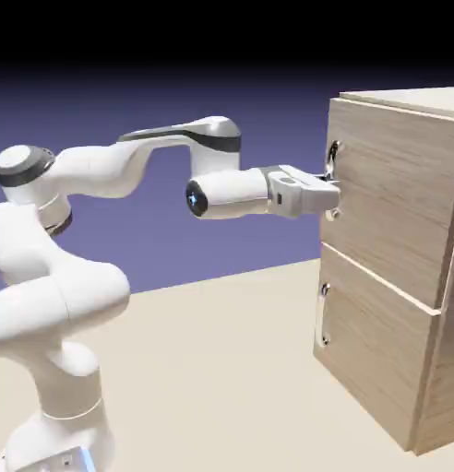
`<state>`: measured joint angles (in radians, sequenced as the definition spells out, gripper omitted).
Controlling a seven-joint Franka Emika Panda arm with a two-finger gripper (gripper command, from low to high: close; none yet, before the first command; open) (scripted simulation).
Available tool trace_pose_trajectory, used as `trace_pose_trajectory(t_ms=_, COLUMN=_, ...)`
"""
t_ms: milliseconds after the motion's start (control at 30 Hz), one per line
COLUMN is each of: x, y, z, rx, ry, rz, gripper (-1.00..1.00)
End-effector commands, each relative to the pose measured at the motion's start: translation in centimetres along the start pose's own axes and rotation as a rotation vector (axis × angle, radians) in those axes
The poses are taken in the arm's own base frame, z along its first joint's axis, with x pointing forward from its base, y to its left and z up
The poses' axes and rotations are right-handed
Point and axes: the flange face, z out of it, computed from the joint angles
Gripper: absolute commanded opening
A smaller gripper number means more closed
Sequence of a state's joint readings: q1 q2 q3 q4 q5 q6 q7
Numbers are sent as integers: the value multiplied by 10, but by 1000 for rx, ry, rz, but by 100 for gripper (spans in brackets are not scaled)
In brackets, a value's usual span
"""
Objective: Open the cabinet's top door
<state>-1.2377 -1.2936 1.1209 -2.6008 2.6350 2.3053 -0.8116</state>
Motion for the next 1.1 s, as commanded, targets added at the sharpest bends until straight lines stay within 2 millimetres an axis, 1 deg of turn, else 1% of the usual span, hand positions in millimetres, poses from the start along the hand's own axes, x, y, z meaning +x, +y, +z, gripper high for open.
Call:
trace_pose_trajectory(t_ms=0, x=3, y=3, z=-7, rx=19, ry=-18, rz=1, gripper=-100)
trace_pose_trajectory(t_ms=233, x=25, y=25, z=-52, rx=144, ry=-143, rz=1, gripper=-100)
trace_pose_trajectory(t_ms=467, x=49, y=49, z=-88, rx=258, ry=-256, rz=1, gripper=-100)
trace_pose_trajectory(t_ms=667, x=73, y=73, z=-113, rx=355, ry=-353, rz=1, gripper=-100)
trace_pose_trajectory(t_ms=833, x=97, y=98, z=-133, rx=445, ry=-444, rz=1, gripper=-100)
trace_pose_trajectory(t_ms=1067, x=132, y=132, z=-152, rx=565, ry=-563, rz=1, gripper=-100)
